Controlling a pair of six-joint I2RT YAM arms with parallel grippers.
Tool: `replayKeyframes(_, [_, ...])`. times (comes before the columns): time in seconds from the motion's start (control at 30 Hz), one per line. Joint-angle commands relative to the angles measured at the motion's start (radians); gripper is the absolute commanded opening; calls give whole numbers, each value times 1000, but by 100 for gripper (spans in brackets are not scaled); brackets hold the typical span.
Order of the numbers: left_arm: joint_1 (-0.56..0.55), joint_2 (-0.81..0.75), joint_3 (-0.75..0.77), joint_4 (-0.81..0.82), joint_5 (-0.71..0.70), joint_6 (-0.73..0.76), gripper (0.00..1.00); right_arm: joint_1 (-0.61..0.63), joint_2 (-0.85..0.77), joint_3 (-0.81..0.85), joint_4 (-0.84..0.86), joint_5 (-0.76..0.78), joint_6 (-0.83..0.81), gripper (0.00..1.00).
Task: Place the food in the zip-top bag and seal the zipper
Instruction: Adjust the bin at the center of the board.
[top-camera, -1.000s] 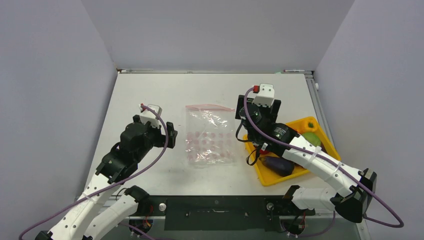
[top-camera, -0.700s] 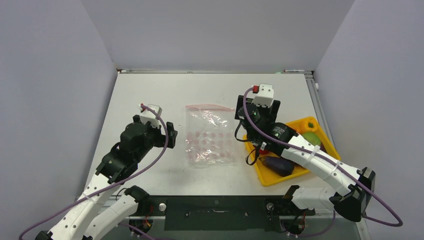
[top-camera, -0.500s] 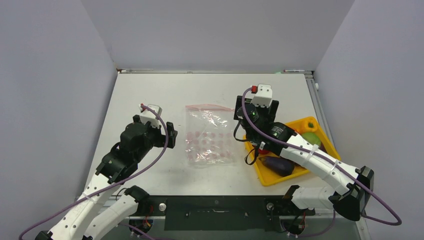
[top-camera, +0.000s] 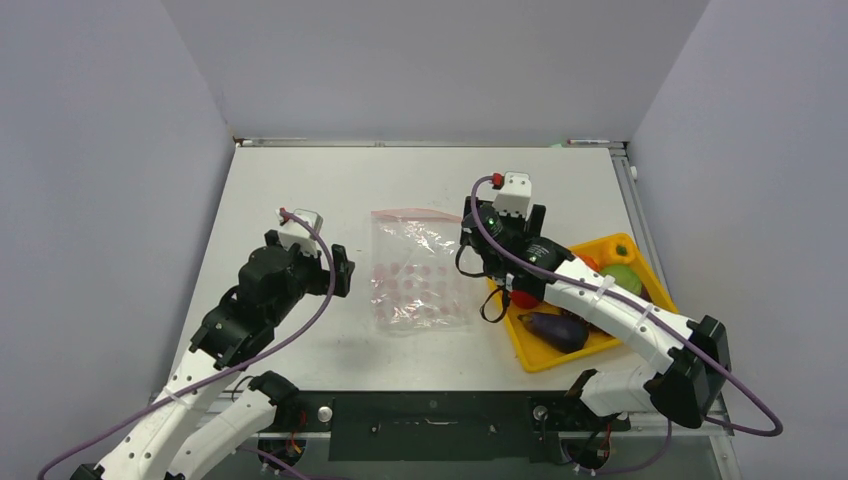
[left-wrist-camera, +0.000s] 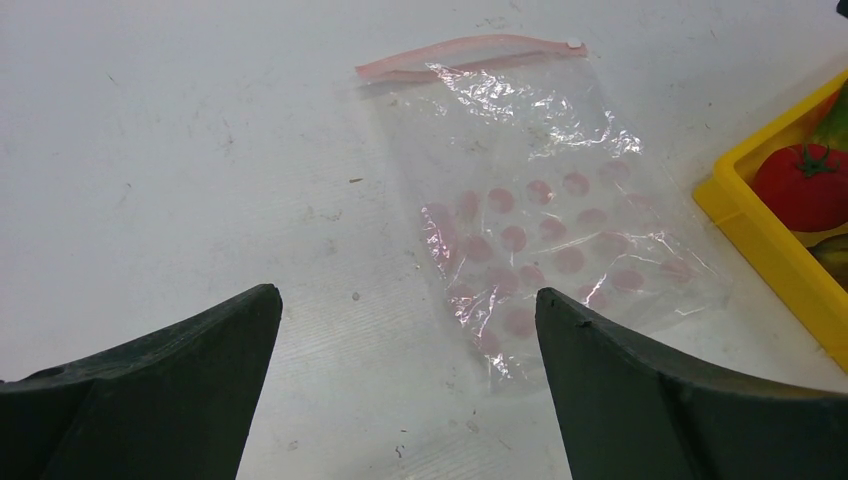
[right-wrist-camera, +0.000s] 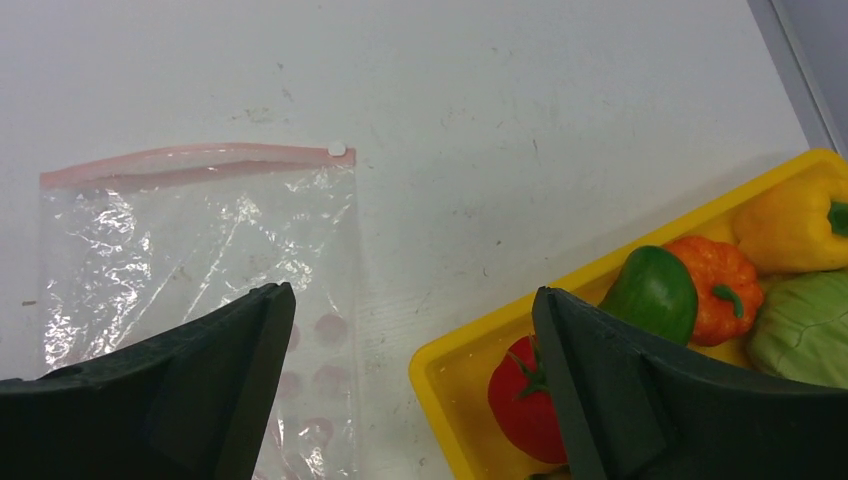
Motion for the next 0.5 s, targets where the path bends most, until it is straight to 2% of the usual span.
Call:
replayKeyframes(0.0, [6, -20, 32, 39, 9, -12, 96, -53, 35, 20, -30, -73, 59, 94])
replayKeyframes(0.23, [8, -25, 32, 39, 10, -12, 96, -138, 87, -12, -21, -191, 110, 98])
replayKeyframes(0.47, [7, -26, 32, 40, 13, -11, 96, -184, 127, -41, -32, -198, 176, 90])
